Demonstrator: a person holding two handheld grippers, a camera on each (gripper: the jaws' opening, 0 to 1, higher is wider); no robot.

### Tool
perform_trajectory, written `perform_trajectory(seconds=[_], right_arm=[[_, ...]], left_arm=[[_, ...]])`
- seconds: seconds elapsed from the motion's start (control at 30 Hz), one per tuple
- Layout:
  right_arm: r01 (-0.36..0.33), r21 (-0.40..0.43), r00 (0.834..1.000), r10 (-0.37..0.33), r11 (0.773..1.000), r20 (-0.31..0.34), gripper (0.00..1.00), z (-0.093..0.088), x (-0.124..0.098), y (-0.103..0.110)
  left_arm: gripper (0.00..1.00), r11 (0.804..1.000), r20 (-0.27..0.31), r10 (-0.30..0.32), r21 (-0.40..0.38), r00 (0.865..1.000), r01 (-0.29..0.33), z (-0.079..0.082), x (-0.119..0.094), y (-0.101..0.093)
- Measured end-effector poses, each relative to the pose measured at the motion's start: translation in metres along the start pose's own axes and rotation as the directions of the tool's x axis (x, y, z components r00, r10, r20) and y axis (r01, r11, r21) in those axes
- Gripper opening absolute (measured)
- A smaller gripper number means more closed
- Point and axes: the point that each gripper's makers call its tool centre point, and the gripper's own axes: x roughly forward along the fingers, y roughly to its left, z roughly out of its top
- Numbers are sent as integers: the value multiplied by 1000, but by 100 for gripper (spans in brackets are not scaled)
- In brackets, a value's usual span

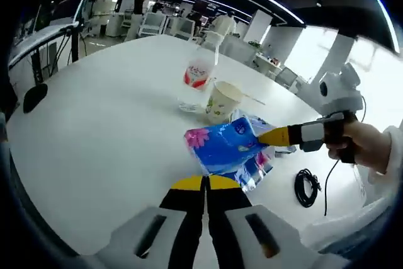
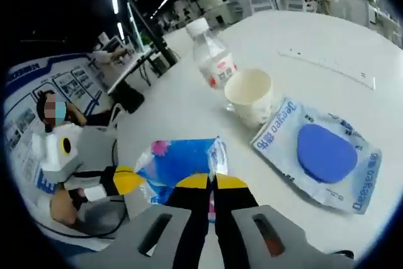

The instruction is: Arrange the tabletop items into an orderly group along one side of the table until the central work area is clear of visible clutter.

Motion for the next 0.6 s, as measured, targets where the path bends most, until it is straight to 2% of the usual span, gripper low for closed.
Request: perform_trajectory(seconds=[0.13, 0.27, 0.43, 0.53, 0.6], right_arm=[[22, 127, 996, -33, 992, 88, 0, 1, -26, -10], [62, 173, 985, -88, 983, 147, 0, -6, -52, -25], [79, 281, 972, -137, 956, 192, 0, -17, -83, -52], [95, 300, 965, -162, 949, 207, 0, -21, -96, -64], [98, 342, 950, -191, 935, 249, 0, -20, -107, -72]], left_arm=[[0, 998, 10, -41, 41, 999, 41, 9, 6, -18], [0, 990, -3, -91, 106, 996, 91, 8, 15, -44], [0, 971, -43, -155, 177, 987, 160, 7, 28, -75], [0, 956, -68, -196, 210, 978, 206, 7, 37, -95], [0, 944, -82, -215, 238, 973, 228, 10, 43, -107]])
